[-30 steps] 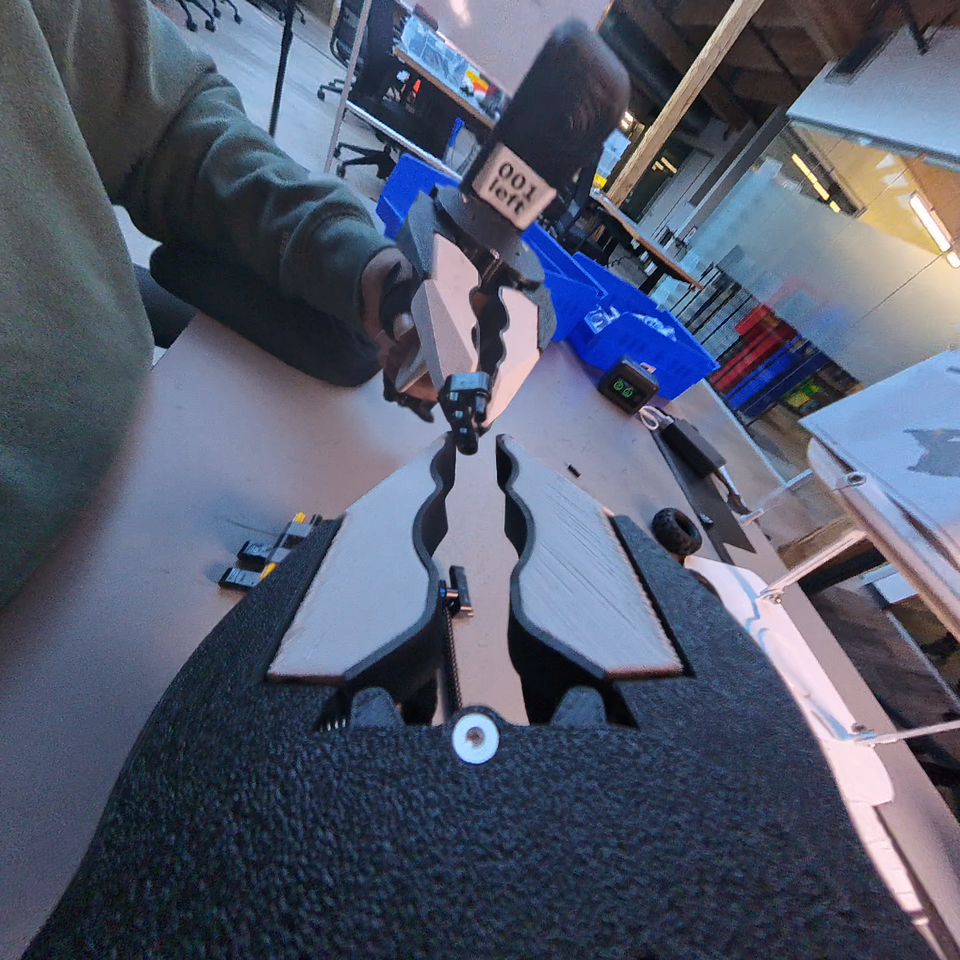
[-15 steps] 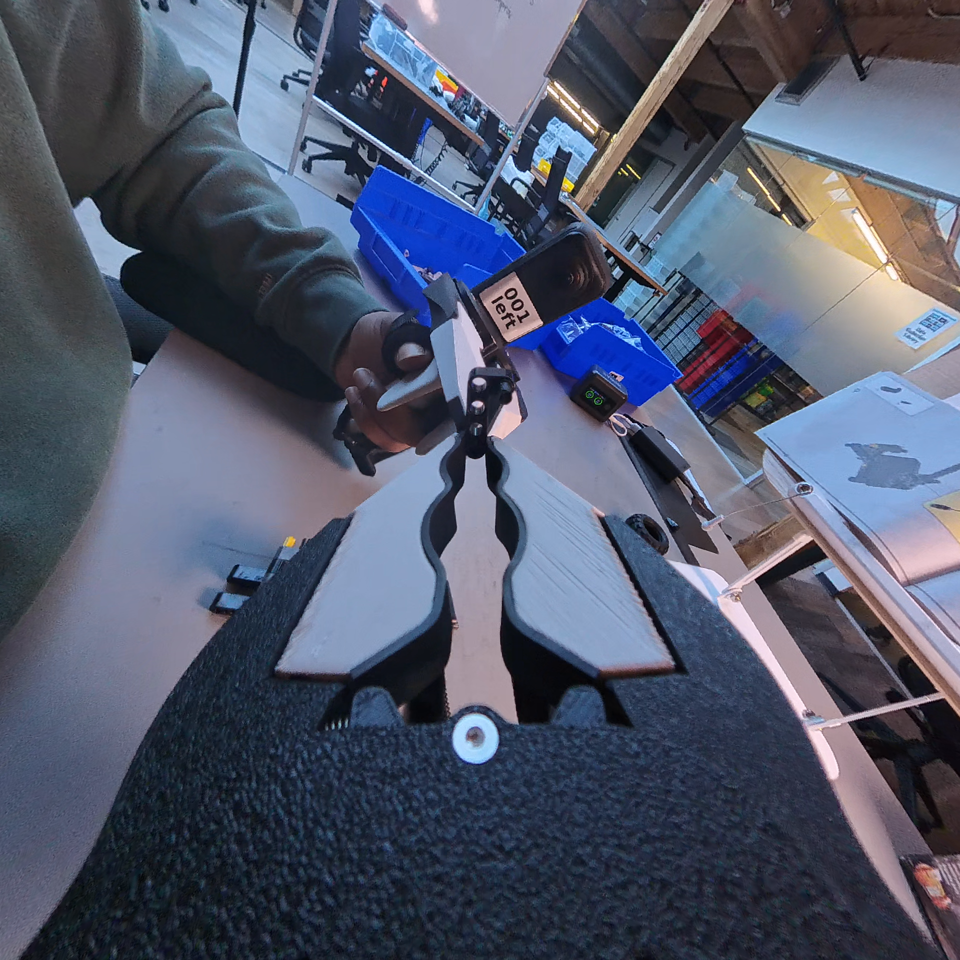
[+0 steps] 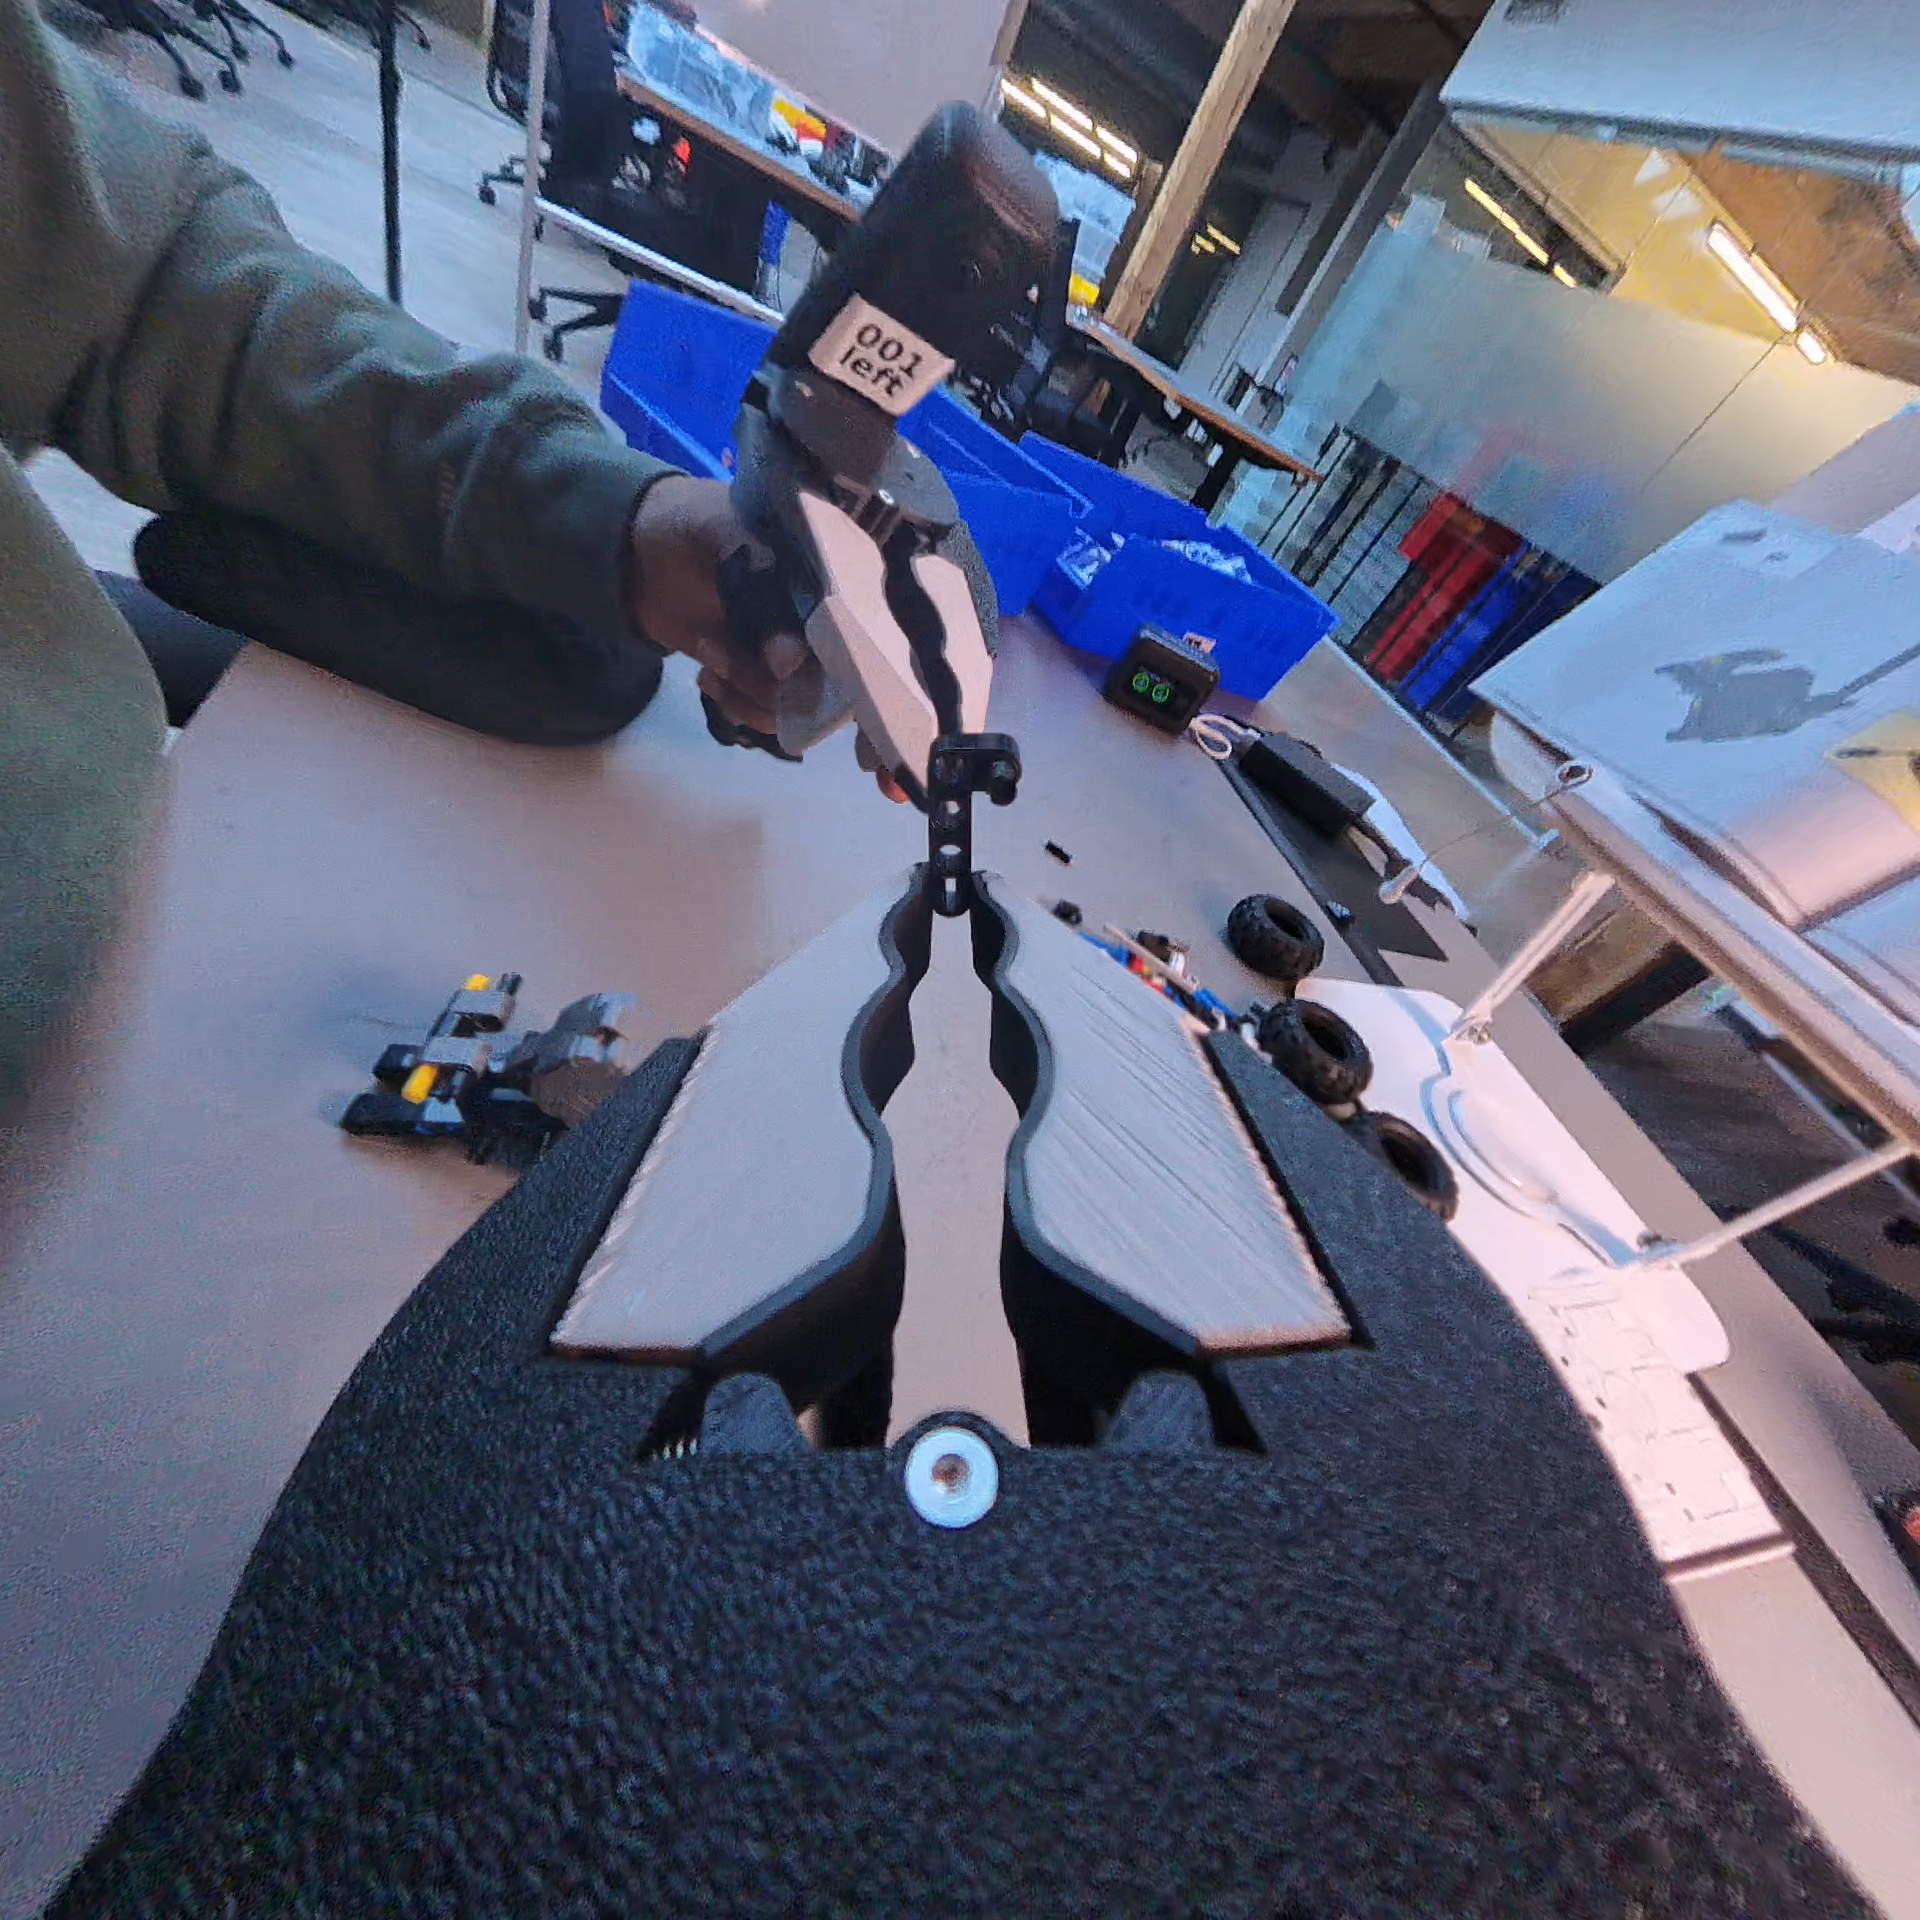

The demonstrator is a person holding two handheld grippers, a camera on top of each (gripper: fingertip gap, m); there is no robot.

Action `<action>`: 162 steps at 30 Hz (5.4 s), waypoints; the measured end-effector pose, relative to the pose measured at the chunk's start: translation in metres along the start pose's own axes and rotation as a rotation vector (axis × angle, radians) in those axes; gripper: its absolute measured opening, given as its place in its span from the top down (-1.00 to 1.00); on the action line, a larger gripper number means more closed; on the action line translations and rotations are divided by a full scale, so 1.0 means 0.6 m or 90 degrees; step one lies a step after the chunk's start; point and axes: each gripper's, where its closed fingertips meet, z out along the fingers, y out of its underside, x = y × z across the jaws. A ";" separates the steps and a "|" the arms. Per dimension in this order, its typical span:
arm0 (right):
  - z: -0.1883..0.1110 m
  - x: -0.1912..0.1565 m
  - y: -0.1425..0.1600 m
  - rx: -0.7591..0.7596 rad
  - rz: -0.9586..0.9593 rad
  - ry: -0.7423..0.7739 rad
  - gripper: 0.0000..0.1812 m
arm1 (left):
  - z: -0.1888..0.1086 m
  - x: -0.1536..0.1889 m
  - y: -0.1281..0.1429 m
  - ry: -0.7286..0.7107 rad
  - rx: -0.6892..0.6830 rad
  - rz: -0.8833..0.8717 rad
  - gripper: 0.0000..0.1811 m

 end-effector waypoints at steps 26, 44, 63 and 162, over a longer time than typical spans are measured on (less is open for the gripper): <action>0.052 -0.015 0.060 -0.051 -0.006 0.017 0.93 | 0.064 0.055 -0.029 0.110 0.015 0.059 0.83; 0.035 -0.012 0.031 0.013 0.092 -0.030 0.93 | 0.065 0.046 -0.011 -0.003 -0.066 0.237 0.86; 0.011 -0.058 -0.031 0.132 0.239 -0.213 0.96 | 0.049 0.125 -0.019 0.137 -0.035 0.241 0.92; -0.056 -0.050 0.241 -0.451 0.115 -0.247 0.94 | -0.030 -0.146 0.051 -0.286 -0.170 0.119 0.68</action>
